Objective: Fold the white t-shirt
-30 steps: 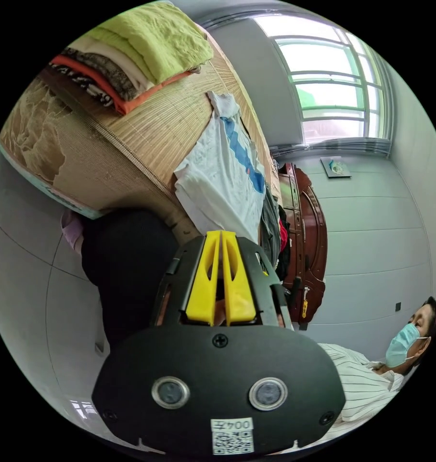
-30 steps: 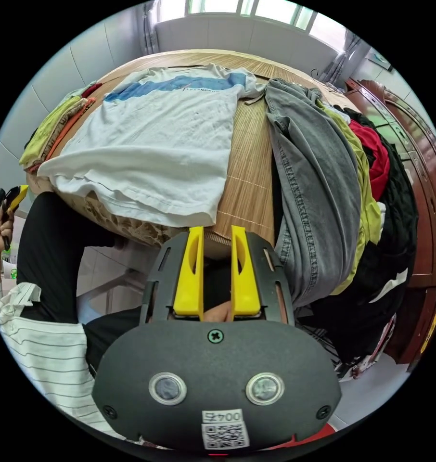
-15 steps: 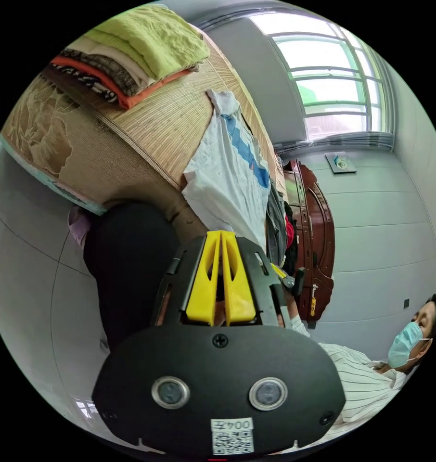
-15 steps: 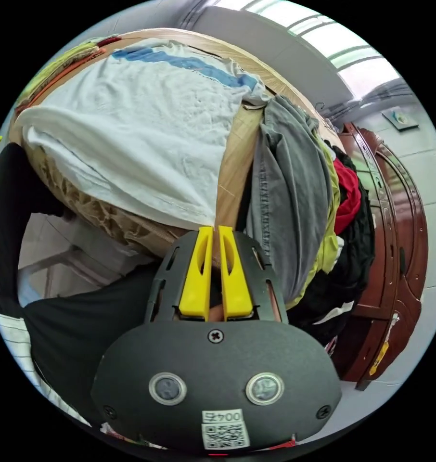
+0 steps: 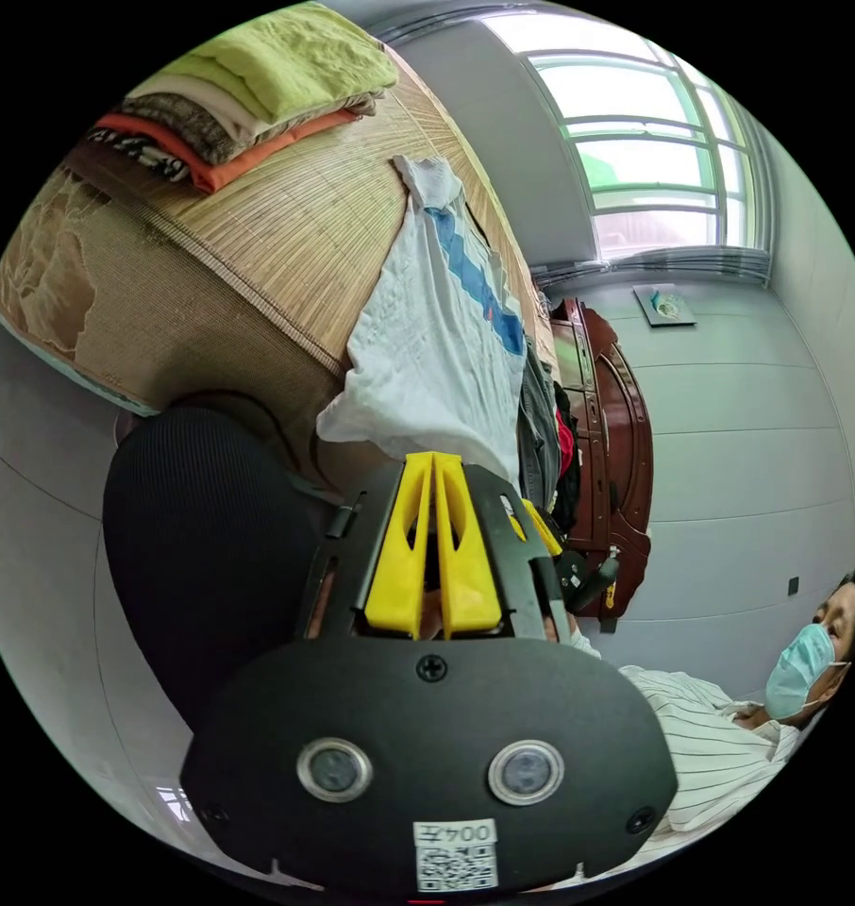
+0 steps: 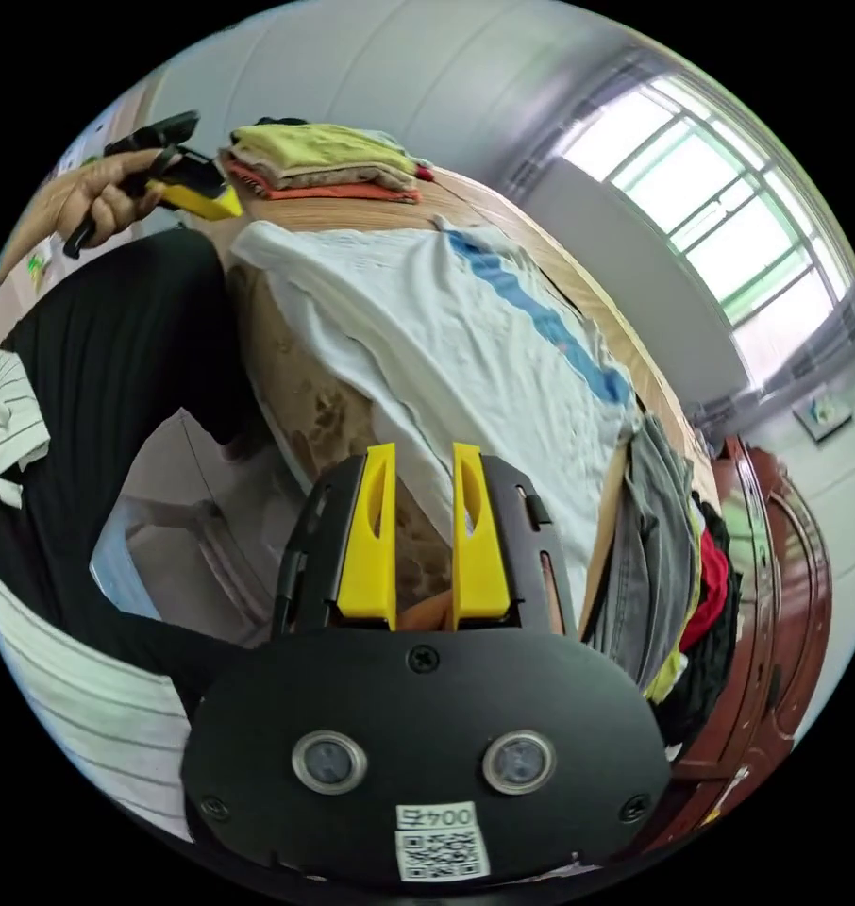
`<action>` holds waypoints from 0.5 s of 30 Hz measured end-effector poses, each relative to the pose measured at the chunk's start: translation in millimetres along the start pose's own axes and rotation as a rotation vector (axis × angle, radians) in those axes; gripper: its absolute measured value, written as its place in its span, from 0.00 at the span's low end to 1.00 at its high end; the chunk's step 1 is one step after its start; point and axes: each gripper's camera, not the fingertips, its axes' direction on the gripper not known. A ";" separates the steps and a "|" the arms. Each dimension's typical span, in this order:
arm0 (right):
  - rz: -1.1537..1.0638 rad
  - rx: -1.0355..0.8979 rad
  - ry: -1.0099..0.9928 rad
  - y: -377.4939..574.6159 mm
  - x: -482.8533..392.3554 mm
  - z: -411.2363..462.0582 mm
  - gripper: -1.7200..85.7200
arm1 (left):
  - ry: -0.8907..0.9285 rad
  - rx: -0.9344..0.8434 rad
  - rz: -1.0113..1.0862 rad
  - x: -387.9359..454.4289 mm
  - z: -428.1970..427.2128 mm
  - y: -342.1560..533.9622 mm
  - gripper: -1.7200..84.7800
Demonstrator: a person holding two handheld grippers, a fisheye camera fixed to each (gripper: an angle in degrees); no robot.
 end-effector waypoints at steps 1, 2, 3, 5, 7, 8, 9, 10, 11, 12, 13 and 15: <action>-0.022 0.010 0.000 -6.1 -6.0 1.0 0.13 | -0.005 0.003 0.005 0.6 -2.3 1.0 0.02; -0.067 0.024 0.006 -16.9 -17.1 3.1 0.13 | -0.005 0.009 0.005 0.2 -4.9 2.3 0.02; -0.111 0.030 0.017 -25.7 -26.9 5.8 0.12 | -0.001 0.012 0.004 -0.3 -6.1 3.0 0.02; -0.173 0.039 0.048 -34.3 -40.1 10.9 0.11 | 0.016 0.022 -0.003 -4.0 -10.0 6.2 0.02; -0.227 0.039 0.100 -39.2 -49.6 19.2 0.08 | 0.020 0.024 -0.006 -6.7 -11.4 8.4 0.02; -0.249 0.032 0.140 -41.4 -52.4 26.2 0.06 | 0.021 0.023 -0.007 -8.5 -11.6 9.5 0.02; -0.254 0.021 0.155 -43.3 -51.0 32.0 0.03 | 0.022 0.023 -0.007 -9.2 -11.5 10.0 0.02; -0.256 0.009 0.140 -44.6 -48.6 33.6 0.03 | 0.027 0.022 -0.008 -10.3 -11.4 10.7 0.02; -0.227 -0.026 0.053 -48.8 -37.9 32.8 0.02 | 0.032 0.022 -0.005 -10.7 -11.5 11.2 0.02; -0.131 -0.057 -0.090 -54.0 -17.6 28.8 0.02 | 0.033 0.022 -0.003 -10.6 -11.5 11.4 0.02; -0.070 -0.071 -0.178 -55.8 -4.9 27.2 0.02 | 0.030 0.021 0.005 -9.8 -11.7 11.6 0.02; 0.122 -0.112 -0.653 -52.1 44.8 30.5 0.03 | 0.013 0.019 0.018 -8.2 -11.2 11.5 0.02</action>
